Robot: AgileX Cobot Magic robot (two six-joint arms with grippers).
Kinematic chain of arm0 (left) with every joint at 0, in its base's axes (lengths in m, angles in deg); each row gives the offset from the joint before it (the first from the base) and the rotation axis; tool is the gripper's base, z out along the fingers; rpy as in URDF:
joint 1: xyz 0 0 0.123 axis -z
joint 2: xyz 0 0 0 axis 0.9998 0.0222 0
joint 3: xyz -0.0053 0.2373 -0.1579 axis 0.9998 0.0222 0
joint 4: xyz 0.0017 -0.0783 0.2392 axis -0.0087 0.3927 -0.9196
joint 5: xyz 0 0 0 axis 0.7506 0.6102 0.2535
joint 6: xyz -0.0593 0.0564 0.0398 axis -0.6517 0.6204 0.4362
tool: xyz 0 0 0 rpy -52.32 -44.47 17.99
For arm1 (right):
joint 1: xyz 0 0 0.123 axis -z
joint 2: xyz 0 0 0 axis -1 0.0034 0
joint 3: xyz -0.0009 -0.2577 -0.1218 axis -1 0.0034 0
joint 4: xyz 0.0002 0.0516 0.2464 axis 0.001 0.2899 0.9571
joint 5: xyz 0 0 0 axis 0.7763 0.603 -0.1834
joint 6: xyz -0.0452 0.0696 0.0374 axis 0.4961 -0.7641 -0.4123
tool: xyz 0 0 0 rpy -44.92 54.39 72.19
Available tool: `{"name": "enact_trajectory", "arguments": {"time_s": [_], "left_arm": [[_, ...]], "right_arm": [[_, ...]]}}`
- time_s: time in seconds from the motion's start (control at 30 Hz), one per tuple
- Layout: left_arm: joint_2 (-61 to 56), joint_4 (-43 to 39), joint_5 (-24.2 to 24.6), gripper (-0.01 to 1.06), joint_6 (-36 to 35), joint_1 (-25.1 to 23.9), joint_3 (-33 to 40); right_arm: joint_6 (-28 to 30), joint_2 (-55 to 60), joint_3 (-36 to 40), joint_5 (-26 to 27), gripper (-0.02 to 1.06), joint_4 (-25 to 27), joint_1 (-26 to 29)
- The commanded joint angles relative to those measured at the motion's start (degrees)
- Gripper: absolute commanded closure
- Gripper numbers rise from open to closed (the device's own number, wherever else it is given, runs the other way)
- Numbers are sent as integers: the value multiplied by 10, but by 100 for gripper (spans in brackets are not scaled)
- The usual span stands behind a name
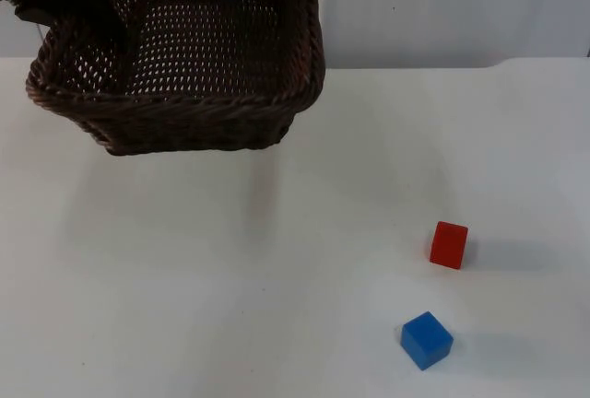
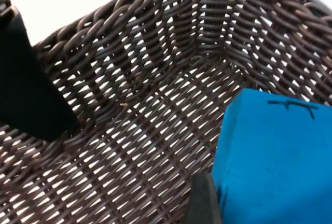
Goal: Pick up the basket with the left hand and place the largest block into the basket with the right hand.
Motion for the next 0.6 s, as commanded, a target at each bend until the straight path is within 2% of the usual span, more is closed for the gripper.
{"name": "enact_trajectory", "arguments": {"time_s": [0.0, 0.13, 0.57], "left_arm": [[-8, 19, 0, 105, -3, 1, -4], [-8, 19, 0, 105, -3, 1, -4], [-8, 19, 0, 105, -3, 1, -4]], "right_arm": [[1, -4, -7, 17, 105, 4, 2], [1, -4, -7, 35, 105, 32, 2], [1, -3, -7, 16, 105, 31, 1]]}}
